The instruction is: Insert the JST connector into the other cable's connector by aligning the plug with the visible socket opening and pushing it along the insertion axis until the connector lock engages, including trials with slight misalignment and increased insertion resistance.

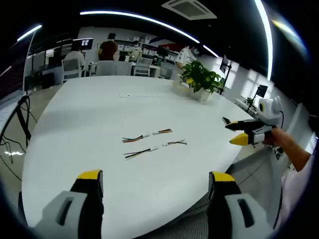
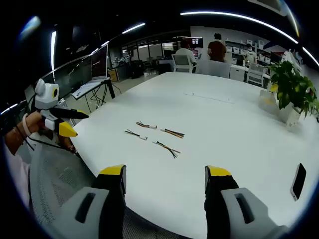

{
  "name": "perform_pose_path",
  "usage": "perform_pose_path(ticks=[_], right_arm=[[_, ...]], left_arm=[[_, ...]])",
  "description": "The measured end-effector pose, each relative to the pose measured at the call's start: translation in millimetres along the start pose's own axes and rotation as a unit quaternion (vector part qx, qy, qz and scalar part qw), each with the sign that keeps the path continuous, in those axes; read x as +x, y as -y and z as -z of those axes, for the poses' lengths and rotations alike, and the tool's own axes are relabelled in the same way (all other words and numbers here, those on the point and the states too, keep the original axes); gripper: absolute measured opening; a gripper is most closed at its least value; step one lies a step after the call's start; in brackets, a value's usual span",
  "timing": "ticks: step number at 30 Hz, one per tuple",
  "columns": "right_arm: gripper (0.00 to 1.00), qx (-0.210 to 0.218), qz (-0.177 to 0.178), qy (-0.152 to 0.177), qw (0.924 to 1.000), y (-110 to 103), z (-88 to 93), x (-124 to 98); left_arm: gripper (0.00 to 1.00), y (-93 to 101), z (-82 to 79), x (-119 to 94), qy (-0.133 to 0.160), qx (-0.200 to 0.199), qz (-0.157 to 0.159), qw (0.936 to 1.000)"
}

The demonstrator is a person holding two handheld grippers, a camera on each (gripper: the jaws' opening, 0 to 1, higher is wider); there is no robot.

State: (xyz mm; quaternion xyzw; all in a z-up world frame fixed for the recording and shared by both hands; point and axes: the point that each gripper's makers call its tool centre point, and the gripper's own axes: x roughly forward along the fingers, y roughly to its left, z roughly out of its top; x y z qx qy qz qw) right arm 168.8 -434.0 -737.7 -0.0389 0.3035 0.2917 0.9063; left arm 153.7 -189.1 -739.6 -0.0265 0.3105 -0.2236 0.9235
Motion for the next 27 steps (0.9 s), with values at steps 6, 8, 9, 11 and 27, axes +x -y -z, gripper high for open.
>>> perform_pose_path(ticks=[6, 8, 9, 11, 27], right_arm=[[0.66, 0.001, 0.004, -0.002, 1.0000, 1.0, 0.2, 1.4], [0.65, 0.001, 0.001, 0.003, 1.0000, 1.1, -1.7, 1.5], [0.65, 0.000, 0.001, 0.003, 1.0000, 1.0, -2.2, 1.5], [0.66, -0.001, 0.001, 0.002, 1.0000, 1.6, -2.5, 1.8], [0.64, -0.012, -0.014, -0.017, 0.9997, -1.2, 0.6, 6.2]], left_arm=[[0.85, 1.0, 0.4, 0.8, 0.003, -0.010, 0.005, 0.9999], [0.85, -0.1, 3.1, 1.2, -0.002, -0.006, 0.002, 1.0000], [0.85, 0.1, 3.5, 1.2, -0.002, -0.006, 0.003, 1.0000], [0.86, 1.8, 3.5, 1.2, 0.000, -0.013, 0.008, 0.9999], [0.86, 7.1, 6.4, 6.5, -0.017, 0.010, 0.008, 0.9998]])
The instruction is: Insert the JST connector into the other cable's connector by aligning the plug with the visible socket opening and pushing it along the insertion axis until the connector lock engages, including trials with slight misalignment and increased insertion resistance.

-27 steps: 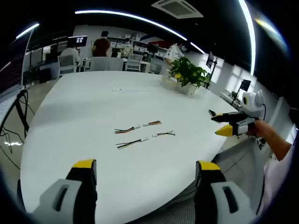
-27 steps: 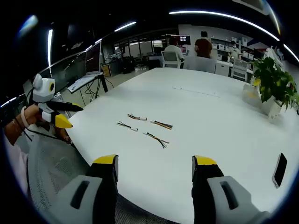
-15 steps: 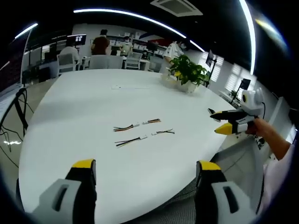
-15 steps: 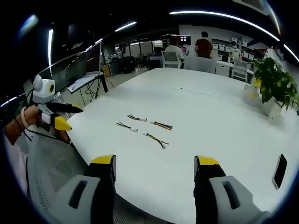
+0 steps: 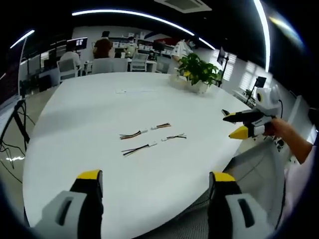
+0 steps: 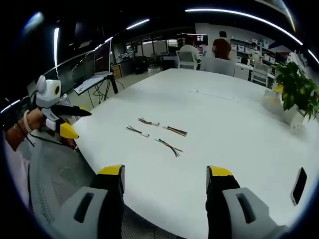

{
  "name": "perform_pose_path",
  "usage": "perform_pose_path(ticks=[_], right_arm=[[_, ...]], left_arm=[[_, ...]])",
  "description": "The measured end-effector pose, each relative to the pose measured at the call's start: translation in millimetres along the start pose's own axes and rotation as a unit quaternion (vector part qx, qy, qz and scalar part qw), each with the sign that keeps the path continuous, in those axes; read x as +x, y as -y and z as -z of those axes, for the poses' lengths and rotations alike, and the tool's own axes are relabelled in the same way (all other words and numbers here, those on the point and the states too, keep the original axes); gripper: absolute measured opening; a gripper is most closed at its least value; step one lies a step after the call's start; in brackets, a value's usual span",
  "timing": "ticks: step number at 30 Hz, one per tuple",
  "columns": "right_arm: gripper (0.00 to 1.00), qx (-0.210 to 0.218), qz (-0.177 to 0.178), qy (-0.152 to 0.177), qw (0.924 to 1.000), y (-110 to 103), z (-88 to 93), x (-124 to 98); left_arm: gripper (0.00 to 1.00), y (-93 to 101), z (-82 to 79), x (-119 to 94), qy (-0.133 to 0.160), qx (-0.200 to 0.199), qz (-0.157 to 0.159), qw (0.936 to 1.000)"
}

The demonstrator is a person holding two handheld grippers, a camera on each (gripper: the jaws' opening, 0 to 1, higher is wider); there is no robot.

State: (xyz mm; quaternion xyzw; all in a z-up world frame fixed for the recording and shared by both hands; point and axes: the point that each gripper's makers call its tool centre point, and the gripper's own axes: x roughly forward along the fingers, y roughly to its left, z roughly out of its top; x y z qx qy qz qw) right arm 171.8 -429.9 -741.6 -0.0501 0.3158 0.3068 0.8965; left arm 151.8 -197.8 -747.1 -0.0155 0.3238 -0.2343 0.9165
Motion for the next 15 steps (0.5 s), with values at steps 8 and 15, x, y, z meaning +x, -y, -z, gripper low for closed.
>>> perform_pose_path(ticks=[8, 15], right_arm=[[0.62, -0.001, 0.001, 0.007, 1.0000, 2, -6.6, -2], [0.60, -0.011, 0.000, 0.011, 0.9999, 3, -12.9, -4]], left_arm=[[0.85, 1.4, -3.3, -1, 0.000, 0.004, 0.000, 1.0000], [0.84, 1.7, -6.1, -2, 0.003, 0.011, -0.003, 0.9999]])
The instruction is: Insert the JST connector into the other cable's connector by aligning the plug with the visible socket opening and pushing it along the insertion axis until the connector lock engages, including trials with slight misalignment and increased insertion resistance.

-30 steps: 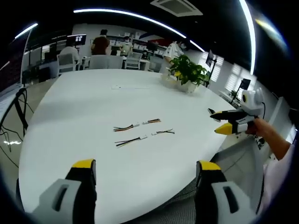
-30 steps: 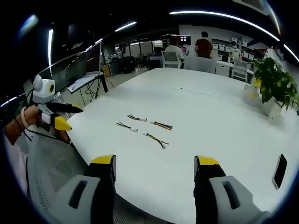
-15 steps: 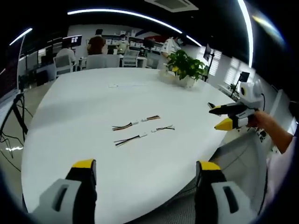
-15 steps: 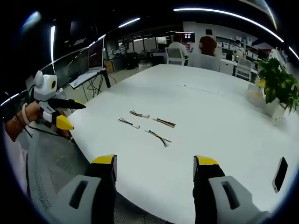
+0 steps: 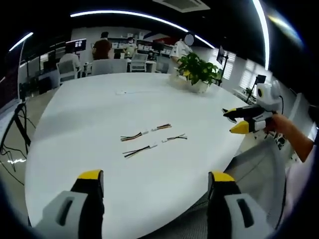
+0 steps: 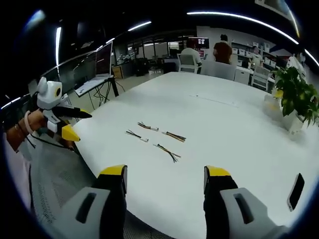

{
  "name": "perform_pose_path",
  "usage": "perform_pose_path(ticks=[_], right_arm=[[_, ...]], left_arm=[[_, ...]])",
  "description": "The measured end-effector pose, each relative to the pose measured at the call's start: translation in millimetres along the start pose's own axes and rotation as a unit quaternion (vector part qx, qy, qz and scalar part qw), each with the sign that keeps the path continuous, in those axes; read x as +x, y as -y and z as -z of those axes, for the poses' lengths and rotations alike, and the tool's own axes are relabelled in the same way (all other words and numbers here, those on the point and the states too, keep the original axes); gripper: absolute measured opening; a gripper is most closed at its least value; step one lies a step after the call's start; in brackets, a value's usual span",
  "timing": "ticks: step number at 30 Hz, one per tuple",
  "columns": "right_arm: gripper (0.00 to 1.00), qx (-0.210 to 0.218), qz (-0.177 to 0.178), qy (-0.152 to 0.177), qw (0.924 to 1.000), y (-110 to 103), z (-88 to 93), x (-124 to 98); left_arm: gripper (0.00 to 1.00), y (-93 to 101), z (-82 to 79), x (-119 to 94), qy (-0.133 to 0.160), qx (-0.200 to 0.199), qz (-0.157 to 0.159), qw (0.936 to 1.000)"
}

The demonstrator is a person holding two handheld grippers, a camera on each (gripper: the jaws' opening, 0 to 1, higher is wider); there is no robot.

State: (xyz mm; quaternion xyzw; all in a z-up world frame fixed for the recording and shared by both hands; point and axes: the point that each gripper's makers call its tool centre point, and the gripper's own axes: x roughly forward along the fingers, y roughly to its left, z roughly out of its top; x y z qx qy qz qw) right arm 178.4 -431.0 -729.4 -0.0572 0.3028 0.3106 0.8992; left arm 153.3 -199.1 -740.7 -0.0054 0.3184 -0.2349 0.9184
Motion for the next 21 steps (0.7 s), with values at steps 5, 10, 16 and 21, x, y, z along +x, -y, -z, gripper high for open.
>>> perform_pose_path(ticks=[5, 10, 16, 21], right_arm=[[0.60, -0.007, -0.003, -0.010, 0.9999, 0, 3.1, 2], [0.59, -0.008, -0.002, -0.006, 1.0000, -1, 1.3, 1], [0.57, -0.008, 0.000, -0.009, 0.9999, 2, 1.7, 1], [0.57, -0.009, 0.003, -0.007, 0.9999, 4, -1.5, 0]], left_arm=[[0.83, -1.0, 0.9, -1, -0.001, -0.001, -0.001, 1.0000], [0.83, -1.1, 2.6, -2, -0.002, -0.007, 0.000, 1.0000], [0.82, -5.2, -0.2, -4, -0.005, -0.005, -0.003, 1.0000], [0.81, -12.9, -4.4, -4, -0.003, 0.005, -0.009, 0.9999]])
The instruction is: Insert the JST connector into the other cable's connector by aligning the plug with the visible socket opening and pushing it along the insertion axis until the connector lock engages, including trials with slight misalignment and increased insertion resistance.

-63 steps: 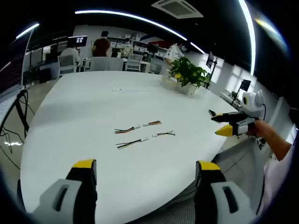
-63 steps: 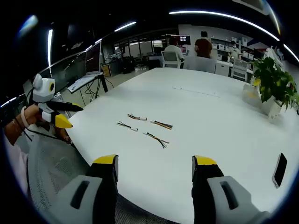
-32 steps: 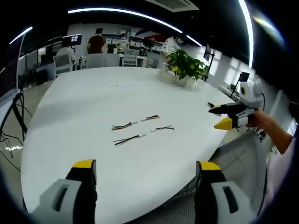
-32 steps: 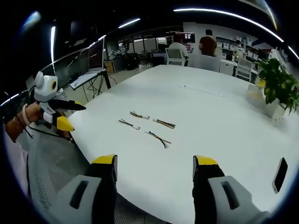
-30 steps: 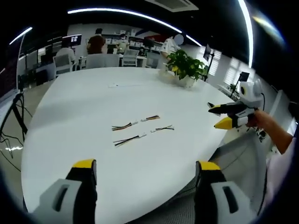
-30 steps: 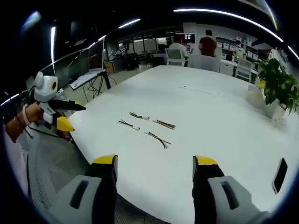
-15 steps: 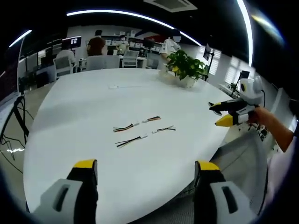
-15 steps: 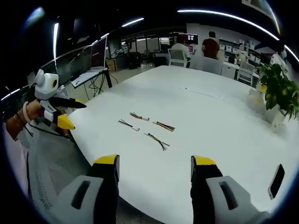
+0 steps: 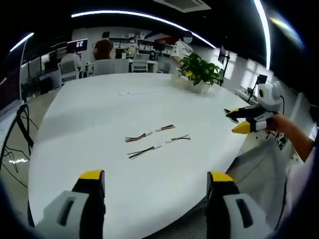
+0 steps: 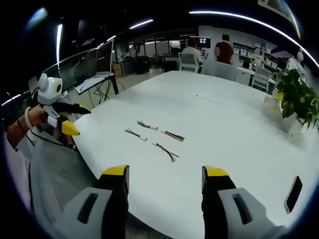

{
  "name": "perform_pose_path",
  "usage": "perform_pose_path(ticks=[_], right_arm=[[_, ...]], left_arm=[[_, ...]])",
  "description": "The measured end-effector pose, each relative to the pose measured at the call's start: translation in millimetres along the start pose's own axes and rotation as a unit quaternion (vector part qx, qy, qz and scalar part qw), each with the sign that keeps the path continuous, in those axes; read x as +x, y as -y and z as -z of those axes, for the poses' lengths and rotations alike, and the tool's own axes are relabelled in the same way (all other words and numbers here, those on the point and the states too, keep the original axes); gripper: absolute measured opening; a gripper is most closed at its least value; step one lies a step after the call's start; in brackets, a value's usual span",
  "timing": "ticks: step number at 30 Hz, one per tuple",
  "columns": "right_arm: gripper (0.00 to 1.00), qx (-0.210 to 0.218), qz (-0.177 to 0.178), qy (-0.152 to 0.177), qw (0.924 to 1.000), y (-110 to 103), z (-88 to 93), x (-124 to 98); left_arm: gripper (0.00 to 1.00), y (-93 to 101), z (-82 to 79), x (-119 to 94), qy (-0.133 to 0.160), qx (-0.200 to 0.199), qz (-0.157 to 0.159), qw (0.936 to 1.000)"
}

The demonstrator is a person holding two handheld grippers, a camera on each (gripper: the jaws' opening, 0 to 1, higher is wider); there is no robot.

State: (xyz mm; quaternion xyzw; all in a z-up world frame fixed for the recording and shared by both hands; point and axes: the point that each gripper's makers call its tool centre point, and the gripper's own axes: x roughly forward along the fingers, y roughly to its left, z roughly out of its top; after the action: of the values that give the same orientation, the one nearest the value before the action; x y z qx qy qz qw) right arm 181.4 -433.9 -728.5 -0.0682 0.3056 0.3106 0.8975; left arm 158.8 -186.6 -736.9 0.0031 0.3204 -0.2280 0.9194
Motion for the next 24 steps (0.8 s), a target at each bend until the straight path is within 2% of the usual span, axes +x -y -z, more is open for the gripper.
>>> perform_pose_path(ticks=[4, 19, 24], right_arm=[[0.56, -0.001, 0.002, 0.004, 1.0000, 3, -4.2, -1], [0.55, -0.023, 0.014, 0.012, 0.9996, 14, -19.6, -5], [0.55, -0.032, 0.017, 0.012, 0.9993, 21, -25.5, -4]], left_arm=[[0.81, -7.9, 1.5, -1, -0.016, 0.019, -0.013, 0.9996], [0.78, -13.5, -20.1, -4, -0.001, 0.030, -0.013, 0.9995], [0.78, -14.8, -25.0, -3, -0.005, 0.039, -0.012, 0.9992]])
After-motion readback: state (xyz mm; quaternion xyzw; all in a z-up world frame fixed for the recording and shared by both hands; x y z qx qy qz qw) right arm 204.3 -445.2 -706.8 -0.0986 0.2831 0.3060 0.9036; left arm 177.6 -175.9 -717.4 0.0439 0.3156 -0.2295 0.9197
